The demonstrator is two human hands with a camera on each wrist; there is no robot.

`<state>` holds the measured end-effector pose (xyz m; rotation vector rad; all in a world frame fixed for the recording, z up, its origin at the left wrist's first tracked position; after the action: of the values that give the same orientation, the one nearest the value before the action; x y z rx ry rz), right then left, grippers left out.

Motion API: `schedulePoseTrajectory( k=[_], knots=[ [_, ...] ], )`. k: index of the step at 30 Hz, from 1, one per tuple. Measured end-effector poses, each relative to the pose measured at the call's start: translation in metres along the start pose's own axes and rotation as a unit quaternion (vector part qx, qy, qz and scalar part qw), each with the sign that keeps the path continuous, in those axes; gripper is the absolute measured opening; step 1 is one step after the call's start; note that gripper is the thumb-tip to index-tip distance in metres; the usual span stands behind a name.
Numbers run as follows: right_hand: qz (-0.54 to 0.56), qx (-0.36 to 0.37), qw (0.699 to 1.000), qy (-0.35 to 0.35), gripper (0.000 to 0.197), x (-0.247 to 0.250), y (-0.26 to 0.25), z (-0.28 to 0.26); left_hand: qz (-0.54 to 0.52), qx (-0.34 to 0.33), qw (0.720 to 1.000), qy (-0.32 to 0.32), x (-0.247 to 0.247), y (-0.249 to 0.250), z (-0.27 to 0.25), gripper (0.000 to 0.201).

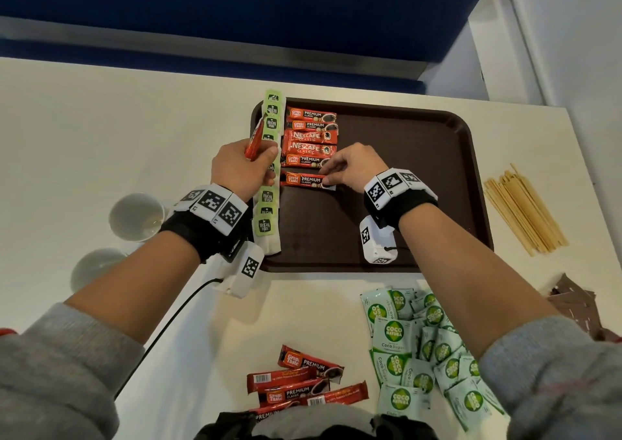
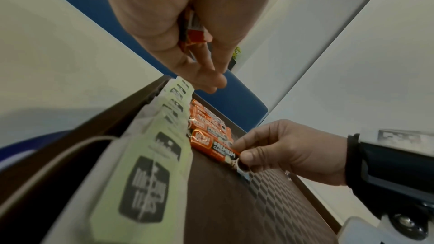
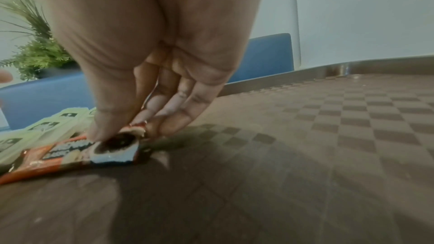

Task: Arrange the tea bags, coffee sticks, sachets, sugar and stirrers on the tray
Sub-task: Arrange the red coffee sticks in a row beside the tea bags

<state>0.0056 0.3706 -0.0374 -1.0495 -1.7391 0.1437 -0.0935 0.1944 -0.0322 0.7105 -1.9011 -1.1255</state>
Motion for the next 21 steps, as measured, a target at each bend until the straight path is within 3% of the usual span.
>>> schedulePoseTrajectory(
  k=[6,11,21],
  knots=[
    [-0.044,0.036,0.996,0.075,0.026,0.003,-0.006,0.002,-0.004,-0.001,1.0,-0.007,-0.003,0.001,-0.001,0.012],
    [-0.088,0.078,0.992,0.039,0.031,-0.012,-0.021,0.001,-0.009,-0.005,1.0,-0.01,-0.004,0.003,-0.002,0.01],
    [-0.123,0.066,0.99,0.036,0.025,-0.015,-0.022,0.001,-0.009,0.0,1.0,-0.009,-0.004,0.0,-0.003,0.011]
  ],
)
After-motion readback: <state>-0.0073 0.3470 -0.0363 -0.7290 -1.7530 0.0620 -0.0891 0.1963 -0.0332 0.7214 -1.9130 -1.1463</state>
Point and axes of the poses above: each hand's wrist, its own z-axis towards the middle knuckle, its own x-axis out of the back of the hand, y = z × x, the point moved 3 cm from there along z, towards the middle knuckle
